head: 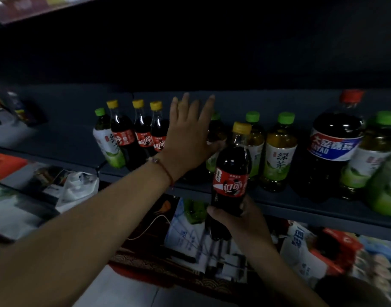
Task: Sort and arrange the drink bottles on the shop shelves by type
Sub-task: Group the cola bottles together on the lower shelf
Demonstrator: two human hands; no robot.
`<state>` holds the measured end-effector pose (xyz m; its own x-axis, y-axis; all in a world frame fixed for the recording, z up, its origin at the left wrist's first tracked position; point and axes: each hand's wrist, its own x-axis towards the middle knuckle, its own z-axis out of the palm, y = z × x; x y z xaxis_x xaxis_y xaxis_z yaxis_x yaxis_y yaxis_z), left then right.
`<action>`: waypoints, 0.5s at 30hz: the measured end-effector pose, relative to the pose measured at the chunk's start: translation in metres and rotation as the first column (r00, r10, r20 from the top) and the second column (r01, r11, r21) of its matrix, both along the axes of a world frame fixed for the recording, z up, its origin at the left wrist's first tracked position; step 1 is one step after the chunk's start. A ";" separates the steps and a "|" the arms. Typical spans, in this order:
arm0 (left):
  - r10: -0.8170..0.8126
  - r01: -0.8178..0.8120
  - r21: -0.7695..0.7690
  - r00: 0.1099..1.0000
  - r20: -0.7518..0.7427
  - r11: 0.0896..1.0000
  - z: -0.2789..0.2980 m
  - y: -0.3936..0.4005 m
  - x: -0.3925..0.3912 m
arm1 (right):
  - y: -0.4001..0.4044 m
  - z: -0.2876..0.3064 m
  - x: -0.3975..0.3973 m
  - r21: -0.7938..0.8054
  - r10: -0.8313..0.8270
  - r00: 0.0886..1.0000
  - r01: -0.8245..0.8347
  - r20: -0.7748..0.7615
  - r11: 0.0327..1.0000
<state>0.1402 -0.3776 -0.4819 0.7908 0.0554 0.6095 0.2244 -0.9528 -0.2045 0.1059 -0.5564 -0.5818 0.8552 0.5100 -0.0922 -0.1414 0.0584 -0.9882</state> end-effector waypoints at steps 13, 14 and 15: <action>-0.049 0.045 -0.064 0.996 -0.076 0.997 -0.018 -0.010 0.019 | -0.024 0.003 0.019 0.043 -0.093 0.995 0.091 0.047 0.995; -0.102 0.098 -0.086 0.994 -0.040 0.991 -0.021 -0.013 0.014 | -0.026 0.003 0.021 0.035 -0.106 0.992 0.104 0.063 0.994; -0.145 0.145 -0.103 0.989 0.003 0.984 -0.025 -0.017 0.008 | -0.028 0.004 0.022 0.024 -0.119 0.990 0.117 0.081 0.993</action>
